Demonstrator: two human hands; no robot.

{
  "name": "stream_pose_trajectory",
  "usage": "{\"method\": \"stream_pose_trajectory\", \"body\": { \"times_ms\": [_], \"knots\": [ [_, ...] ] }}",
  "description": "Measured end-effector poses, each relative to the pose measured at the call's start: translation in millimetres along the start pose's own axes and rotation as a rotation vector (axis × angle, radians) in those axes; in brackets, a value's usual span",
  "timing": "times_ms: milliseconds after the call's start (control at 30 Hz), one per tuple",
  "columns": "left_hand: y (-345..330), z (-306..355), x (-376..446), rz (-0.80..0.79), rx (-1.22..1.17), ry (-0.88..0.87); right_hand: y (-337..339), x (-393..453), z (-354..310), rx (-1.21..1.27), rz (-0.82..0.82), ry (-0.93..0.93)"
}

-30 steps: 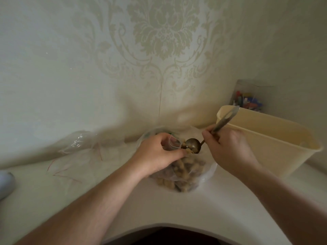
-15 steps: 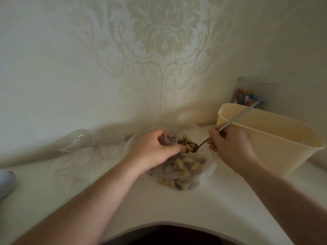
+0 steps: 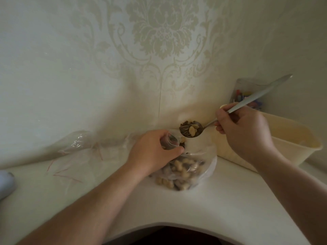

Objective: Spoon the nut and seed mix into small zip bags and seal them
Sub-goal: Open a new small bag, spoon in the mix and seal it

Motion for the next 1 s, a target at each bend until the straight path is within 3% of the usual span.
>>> {"method": "stream_pose_trajectory", "body": {
  "times_ms": [533,1000],
  "knots": [
    [-5.1,3.0,3.9,0.097,0.021,-0.065,-17.6,-1.3,-38.3,-0.299,-0.098,0.688],
    [-5.9,1.2,4.8,0.082,-0.005,-0.043,-24.0,-6.7,-43.1,-0.343,-0.159,0.797]
  ]
}}
Point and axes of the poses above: each hand's wrist, its own x-axis towards the middle knuckle, its own y-axis out of the back of the hand, z = x × y, the point moved 3 cm from there along x, towards the middle knuckle, and after that the axes turned 6 degrees about y, right-handed, at the moved point
